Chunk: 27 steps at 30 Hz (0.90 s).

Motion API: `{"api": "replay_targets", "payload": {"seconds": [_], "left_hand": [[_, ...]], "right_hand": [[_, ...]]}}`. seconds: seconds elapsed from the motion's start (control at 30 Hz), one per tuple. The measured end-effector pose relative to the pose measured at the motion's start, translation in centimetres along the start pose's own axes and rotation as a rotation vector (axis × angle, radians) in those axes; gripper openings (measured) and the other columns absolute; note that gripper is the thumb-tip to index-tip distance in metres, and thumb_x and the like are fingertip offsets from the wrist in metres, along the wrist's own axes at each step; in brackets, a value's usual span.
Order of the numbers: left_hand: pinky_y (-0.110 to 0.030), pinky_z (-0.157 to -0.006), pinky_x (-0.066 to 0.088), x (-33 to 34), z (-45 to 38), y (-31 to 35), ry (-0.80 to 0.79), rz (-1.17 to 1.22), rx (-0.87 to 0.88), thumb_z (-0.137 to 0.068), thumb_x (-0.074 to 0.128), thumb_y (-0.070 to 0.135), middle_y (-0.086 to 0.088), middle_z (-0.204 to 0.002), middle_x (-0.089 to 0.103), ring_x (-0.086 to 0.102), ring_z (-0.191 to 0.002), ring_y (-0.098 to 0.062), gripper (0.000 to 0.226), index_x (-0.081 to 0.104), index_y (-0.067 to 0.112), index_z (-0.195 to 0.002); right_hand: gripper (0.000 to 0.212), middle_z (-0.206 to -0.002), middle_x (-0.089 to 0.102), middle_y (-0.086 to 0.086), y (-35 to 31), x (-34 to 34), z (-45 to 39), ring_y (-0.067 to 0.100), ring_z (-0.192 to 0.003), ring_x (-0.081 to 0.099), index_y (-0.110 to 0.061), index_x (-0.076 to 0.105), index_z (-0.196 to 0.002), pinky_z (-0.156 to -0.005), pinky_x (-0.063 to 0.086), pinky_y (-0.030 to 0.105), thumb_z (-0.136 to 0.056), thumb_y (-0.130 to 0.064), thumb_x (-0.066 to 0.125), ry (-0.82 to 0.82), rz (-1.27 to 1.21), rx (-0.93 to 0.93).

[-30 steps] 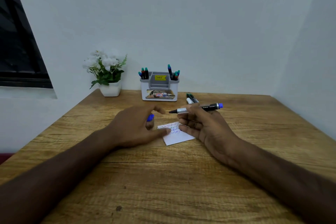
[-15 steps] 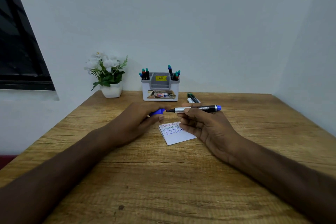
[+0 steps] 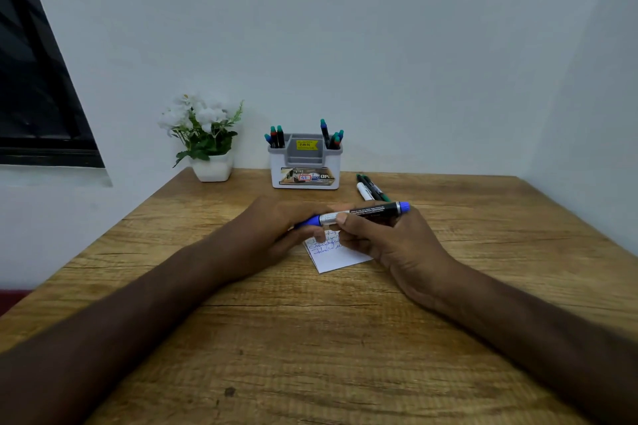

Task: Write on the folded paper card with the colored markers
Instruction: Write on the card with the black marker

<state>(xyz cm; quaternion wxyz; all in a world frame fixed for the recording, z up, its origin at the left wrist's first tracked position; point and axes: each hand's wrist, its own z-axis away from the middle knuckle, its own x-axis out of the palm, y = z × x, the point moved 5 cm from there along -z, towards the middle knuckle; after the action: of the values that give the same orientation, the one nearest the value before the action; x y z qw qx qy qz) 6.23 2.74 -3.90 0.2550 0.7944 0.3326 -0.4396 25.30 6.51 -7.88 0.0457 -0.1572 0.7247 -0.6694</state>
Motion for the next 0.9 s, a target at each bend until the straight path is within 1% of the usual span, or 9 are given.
{"api": "replay_targets", "payload": {"seconds": [0.07,0.27,0.43,0.53,0.6,0.7,0.73,0.83,0.9], "left_hand": [[-0.002,-0.075,0.038,0.4,0.0,-0.1,-0.023,-0.03,-0.01,-0.105,0.052,0.035,0.005,-0.116,0.076,0.059,-0.094,0.003,0.036,0.067,0.021,-0.134],[-0.006,-0.069,0.038,1.1,-0.5,0.6,0.065,0.038,-0.052,-0.107,0.049,0.038,0.014,-0.097,0.075,0.055,-0.077,0.011,0.029,0.072,0.022,-0.113],[-0.008,-0.072,0.042,1.4,-0.3,1.2,0.075,0.042,-0.073,-0.106,0.045,0.043,0.011,-0.103,0.077,0.063,-0.087,-0.001,0.039,0.07,0.022,-0.127],[-0.019,-0.069,0.047,1.2,-0.8,1.4,0.022,0.03,-0.098,-0.105,0.045,0.045,0.012,-0.1,0.077,0.066,-0.085,-0.005,0.038,0.072,0.025,-0.123],[-0.022,-0.071,0.047,0.9,-1.0,1.6,-0.009,0.045,-0.113,-0.105,0.048,0.043,0.014,-0.102,0.075,0.064,-0.088,-0.003,0.032,0.072,0.029,-0.12],[-0.022,-0.084,0.048,0.6,-0.9,1.6,0.013,-0.035,-0.123,-0.106,0.049,0.047,0.019,-0.125,0.061,0.054,-0.107,0.002,0.034,0.064,0.04,-0.136],[-0.021,-0.084,0.047,0.6,-0.9,1.5,0.032,-0.073,-0.13,-0.104,0.047,0.052,0.018,-0.125,0.055,0.05,-0.108,0.001,0.04,0.06,0.041,-0.14],[-0.019,-0.072,0.04,0.8,-1.3,1.2,0.035,-0.104,-0.139,-0.1,0.041,0.057,0.015,-0.107,0.054,0.05,-0.095,-0.001,0.05,0.062,0.036,-0.14],[-0.015,-0.071,0.038,0.7,-1.6,0.7,0.074,-0.06,-0.176,-0.102,0.054,0.045,0.018,-0.102,0.061,0.056,-0.089,0.002,0.036,0.065,0.032,-0.132]], "right_hand": [[0.049,-0.095,0.081,0.019,0.1,-0.1,0.0,0.024,-0.084,0.072,0.001,0.081,-0.102,-0.096,0.06,0.046,-0.066,-0.03,0.093,0.004,0.022,0.002],[0.041,-0.099,0.081,0.021,-0.1,0.1,0.0,0.025,-0.085,0.072,0.0,0.082,-0.1,-0.098,0.059,0.047,-0.072,-0.029,0.089,-0.014,-0.002,-0.014],[0.021,-0.093,0.083,0.013,-0.5,0.1,0.4,0.014,-0.079,0.078,-0.003,0.08,-0.096,-0.076,0.061,0.027,-0.083,-0.017,0.086,-0.012,0.042,-0.015],[0.027,-0.093,0.083,0.009,-0.5,0.2,0.5,0.016,-0.084,0.078,-0.004,0.08,-0.1,-0.076,0.058,0.028,-0.084,-0.025,0.087,0.006,0.087,-0.024],[0.023,-0.088,0.083,0.002,-0.8,0.2,0.9,0.01,-0.082,0.077,-0.012,0.082,-0.095,-0.075,0.057,0.024,-0.087,-0.034,0.085,0.026,0.219,-0.059],[0.021,-0.086,0.082,-0.005,-1.2,0.1,1.2,0.007,-0.081,0.077,-0.02,0.082,-0.093,-0.073,0.058,0.022,-0.086,-0.039,0.085,0.074,0.321,-0.118],[0.024,-0.087,0.083,-0.005,-1.3,0.0,1.1,0.008,-0.083,0.077,-0.021,0.082,-0.095,-0.075,0.06,0.024,-0.084,-0.041,0.086,0.089,0.335,-0.123],[0.023,-0.088,0.083,-0.006,-1.5,0.2,0.9,0.007,-0.084,0.077,-0.023,0.082,-0.099,-0.077,0.061,0.025,-0.083,-0.039,0.087,0.066,0.379,-0.139],[0.023,-0.086,0.083,-0.007,-1.4,0.6,0.9,0.004,-0.081,0.077,-0.023,0.08,-0.104,-0.071,0.057,0.017,-0.084,-0.031,0.089,-0.001,0.39,-0.133]]}}
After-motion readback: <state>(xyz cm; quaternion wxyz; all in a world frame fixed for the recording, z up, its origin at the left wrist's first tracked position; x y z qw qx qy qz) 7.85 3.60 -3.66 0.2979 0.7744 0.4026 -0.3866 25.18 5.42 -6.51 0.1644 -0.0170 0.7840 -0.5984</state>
